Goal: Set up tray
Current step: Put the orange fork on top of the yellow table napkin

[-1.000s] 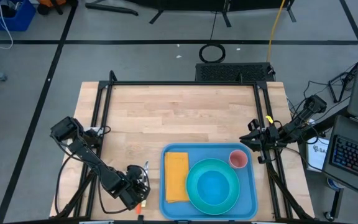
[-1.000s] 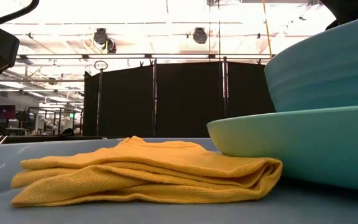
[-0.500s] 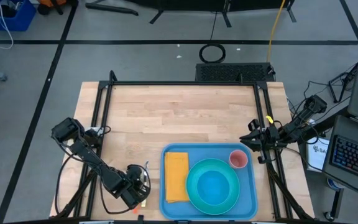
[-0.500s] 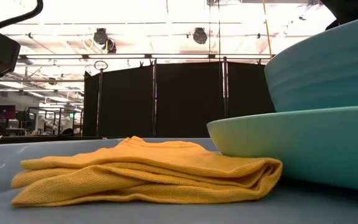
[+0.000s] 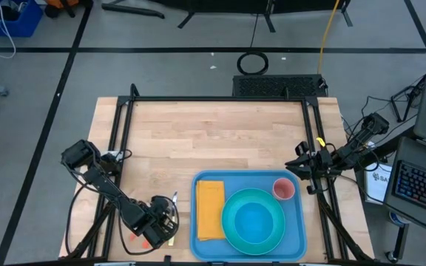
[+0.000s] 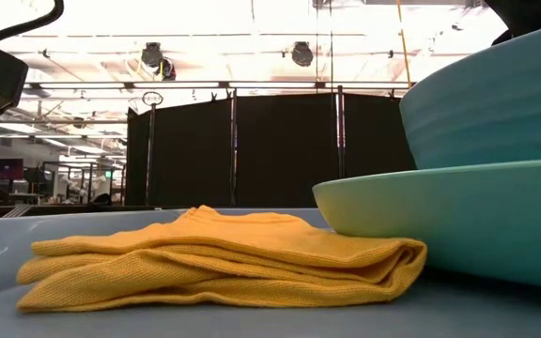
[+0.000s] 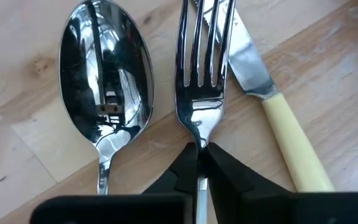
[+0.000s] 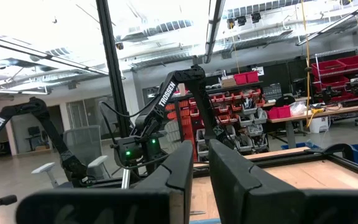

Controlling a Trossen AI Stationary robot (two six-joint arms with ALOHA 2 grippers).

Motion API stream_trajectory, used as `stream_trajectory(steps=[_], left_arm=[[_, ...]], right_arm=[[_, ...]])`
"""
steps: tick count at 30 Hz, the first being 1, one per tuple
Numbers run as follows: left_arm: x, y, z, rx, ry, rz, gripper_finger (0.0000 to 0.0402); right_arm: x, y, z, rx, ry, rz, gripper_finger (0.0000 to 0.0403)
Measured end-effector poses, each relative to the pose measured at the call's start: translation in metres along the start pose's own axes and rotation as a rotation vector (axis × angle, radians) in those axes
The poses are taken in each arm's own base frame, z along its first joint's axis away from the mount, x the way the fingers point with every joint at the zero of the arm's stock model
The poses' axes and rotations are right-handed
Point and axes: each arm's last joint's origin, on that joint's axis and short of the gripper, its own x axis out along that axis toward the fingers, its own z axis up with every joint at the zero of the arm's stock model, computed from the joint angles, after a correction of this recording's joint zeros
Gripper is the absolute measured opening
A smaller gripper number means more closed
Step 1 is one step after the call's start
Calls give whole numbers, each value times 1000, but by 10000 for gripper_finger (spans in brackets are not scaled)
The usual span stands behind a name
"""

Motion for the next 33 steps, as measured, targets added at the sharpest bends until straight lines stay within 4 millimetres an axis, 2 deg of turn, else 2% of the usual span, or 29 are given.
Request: stream_trajectory(steps=[4, 9, 14, 27, 33], left_arm=[[-2, 0, 0, 13, -13, -9, 10], [-9, 1, 0, 3, -34, -34, 13], [-10, 2, 6, -18, -131, -56, 10], [-10, 0, 14, -46, -76, -38, 10], [-23, -2, 26, -90, -76, -85, 9]], right_arm=[[0, 0, 0, 0, 0, 0, 43], [0, 0, 0, 0, 0, 0, 43], [0, 0, 0, 0, 0, 0, 43], [0, 0, 0, 0, 0, 0, 43], [0, 0, 0, -1, 1, 0, 43]])
